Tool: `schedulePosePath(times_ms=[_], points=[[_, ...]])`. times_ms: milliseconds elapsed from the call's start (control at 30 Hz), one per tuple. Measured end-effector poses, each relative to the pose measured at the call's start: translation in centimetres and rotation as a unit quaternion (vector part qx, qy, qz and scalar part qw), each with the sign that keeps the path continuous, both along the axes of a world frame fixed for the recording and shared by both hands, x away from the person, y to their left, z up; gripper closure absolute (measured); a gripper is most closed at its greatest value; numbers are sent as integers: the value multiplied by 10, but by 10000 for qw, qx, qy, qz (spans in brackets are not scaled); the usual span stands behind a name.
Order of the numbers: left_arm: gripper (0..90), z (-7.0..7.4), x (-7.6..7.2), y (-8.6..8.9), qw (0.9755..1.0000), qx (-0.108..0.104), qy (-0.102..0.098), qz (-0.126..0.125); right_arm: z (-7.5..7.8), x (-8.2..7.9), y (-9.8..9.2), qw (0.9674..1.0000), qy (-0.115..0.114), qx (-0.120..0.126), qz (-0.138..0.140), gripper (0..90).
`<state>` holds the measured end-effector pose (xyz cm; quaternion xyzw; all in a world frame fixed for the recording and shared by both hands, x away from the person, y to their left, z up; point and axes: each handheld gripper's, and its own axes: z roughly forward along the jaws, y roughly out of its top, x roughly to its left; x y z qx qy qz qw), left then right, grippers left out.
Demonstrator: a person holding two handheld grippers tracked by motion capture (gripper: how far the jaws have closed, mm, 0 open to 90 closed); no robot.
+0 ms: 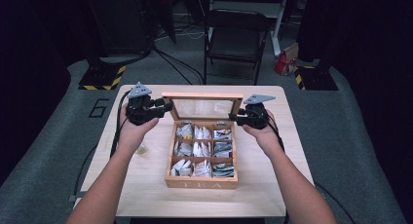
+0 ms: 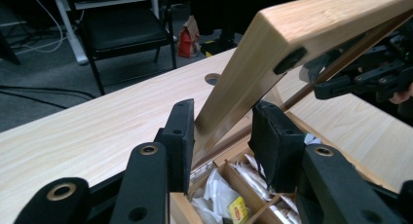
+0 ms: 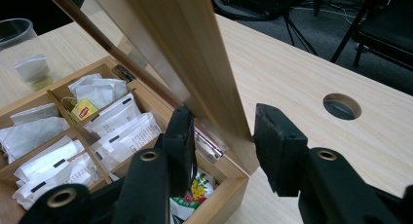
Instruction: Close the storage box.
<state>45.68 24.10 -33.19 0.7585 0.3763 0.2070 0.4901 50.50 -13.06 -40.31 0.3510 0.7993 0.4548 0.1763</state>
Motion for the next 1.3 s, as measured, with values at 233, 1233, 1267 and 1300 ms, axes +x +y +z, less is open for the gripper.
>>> schedulePosePath(times_ms=[233, 1233, 1267, 1300], points=[[623, 1, -2, -1, 10000, 73, 33, 5, -1, -1, -2, 9998, 153, 83, -27, 569], [614, -10, -28, 1, 9997, 216, 4, -123, 24, -50, -10, 9996, -191, 105, 194, 505], [614, -10, -28, 1, 9996, 235, 16, -137, 26, -52, -10, 9995, -210, 87, 221, 505], [614, -11, -29, 1, 9996, 253, 1, -134, 27, -55, -10, 9995, -219, 79, 231, 505]])
